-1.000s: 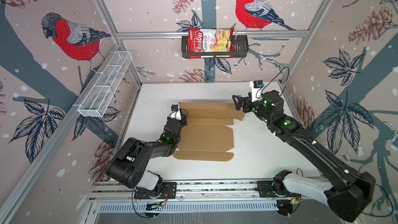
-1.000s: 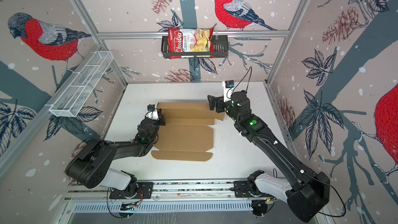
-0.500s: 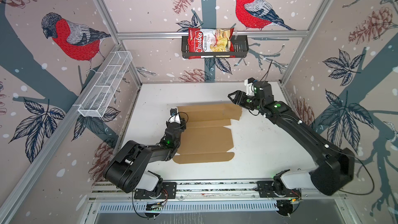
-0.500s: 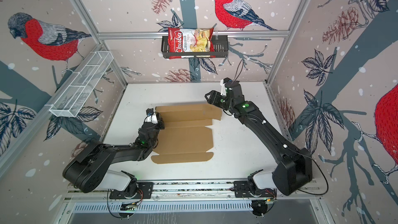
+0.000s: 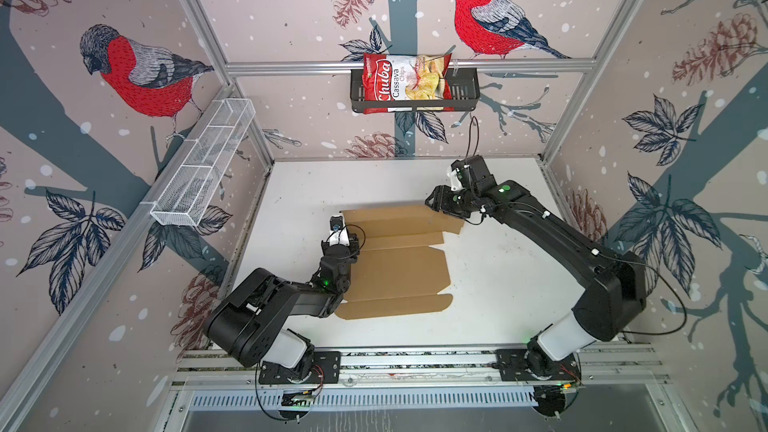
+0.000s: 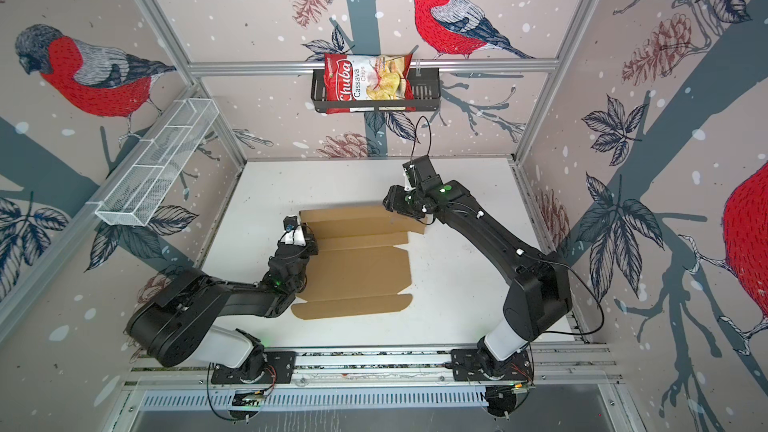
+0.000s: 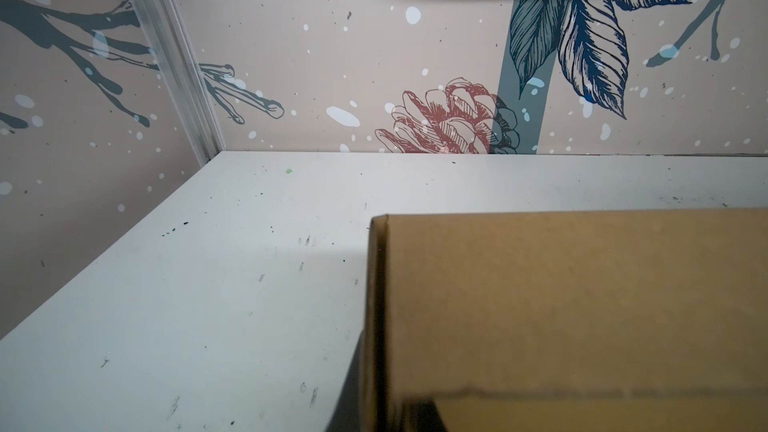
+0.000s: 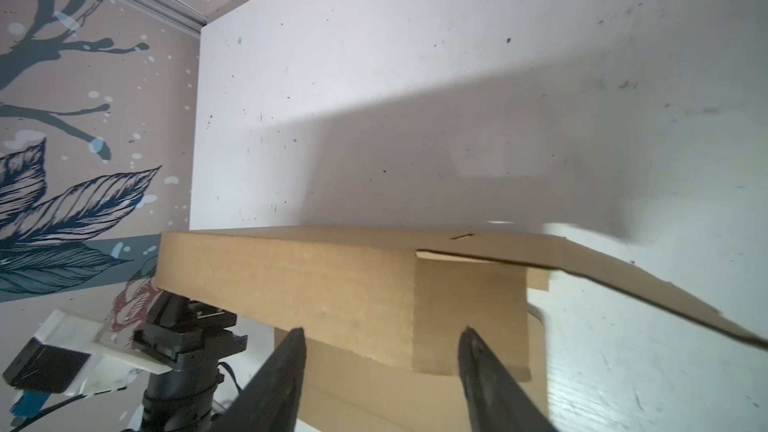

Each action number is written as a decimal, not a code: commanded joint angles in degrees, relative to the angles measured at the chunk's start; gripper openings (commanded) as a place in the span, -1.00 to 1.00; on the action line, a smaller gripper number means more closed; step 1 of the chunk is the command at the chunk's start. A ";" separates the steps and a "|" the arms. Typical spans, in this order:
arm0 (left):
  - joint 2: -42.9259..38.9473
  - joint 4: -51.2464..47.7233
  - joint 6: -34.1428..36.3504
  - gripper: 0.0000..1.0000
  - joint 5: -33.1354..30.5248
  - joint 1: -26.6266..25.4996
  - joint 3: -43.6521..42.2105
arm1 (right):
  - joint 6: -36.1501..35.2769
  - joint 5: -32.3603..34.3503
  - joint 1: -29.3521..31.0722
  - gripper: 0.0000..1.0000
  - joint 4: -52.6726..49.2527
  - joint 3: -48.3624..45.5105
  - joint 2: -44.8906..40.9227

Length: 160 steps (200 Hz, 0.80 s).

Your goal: Fold the paper box

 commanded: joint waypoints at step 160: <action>5.40 12.83 7.53 -0.96 -5.01 -5.38 -0.55 | 2.98 -8.98 -1.72 -0.19 7.10 -9.49 1.50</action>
